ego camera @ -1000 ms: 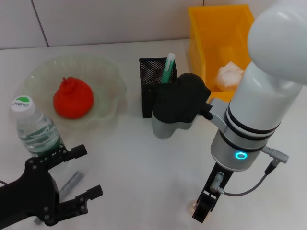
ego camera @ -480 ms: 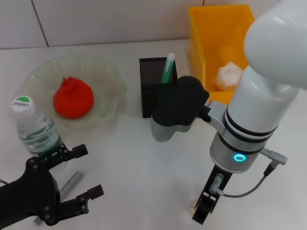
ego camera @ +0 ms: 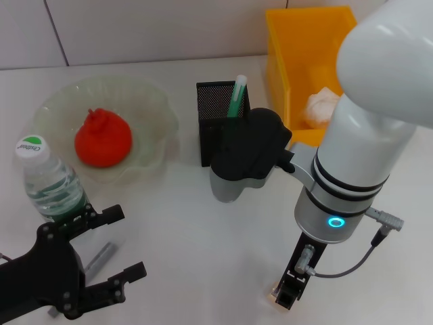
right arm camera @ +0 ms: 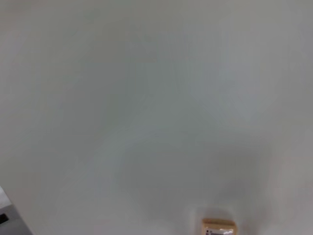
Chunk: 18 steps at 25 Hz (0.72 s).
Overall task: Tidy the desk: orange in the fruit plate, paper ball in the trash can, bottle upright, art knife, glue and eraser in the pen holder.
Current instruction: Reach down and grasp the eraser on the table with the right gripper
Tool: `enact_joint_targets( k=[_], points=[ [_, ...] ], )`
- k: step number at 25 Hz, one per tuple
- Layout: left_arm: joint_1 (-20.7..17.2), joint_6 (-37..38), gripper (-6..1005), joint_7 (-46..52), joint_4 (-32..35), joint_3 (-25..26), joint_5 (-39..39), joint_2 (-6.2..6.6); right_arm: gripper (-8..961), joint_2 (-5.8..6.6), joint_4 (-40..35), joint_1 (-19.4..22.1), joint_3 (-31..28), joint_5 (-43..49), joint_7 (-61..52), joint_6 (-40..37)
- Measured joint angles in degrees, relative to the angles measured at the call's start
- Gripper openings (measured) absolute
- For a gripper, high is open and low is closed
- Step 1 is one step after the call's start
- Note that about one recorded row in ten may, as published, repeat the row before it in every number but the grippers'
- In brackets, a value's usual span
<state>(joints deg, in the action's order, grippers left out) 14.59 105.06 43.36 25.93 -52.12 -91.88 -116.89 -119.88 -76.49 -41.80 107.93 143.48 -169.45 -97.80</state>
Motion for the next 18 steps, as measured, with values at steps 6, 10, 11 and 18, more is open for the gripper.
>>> enact_joint_targets(
  k=[6, 10, 11, 18],
  points=[
    [0.0, -0.1, 809, 0.0, 0.0, 0.0, -0.1, 0.0, 535, 0.0, 1.0, -0.5, 0.3, -0.2, 0.0, 0.0],
    [0.1, -0.1, 809, 0.0, 0.0, 0.0, -0.1, 0.0, 507, 0.0, 1.0, -0.8, 0.6, -0.4, 0.0, 0.3],
    [0.1, -0.1, 809, 0.0, 0.0, 0.0, -0.1, 0.0, 505, 0.0, 1.1, -1.0, 0.7, -0.4, 0.0, 0.3],
    [0.3, -0.4, 809, -0.1, 0.0, 0.1, -0.1, 0.0, 504, 0.0, 2.4, -2.4, 2.9, -0.5, 0.0, 1.8]
  ],
)
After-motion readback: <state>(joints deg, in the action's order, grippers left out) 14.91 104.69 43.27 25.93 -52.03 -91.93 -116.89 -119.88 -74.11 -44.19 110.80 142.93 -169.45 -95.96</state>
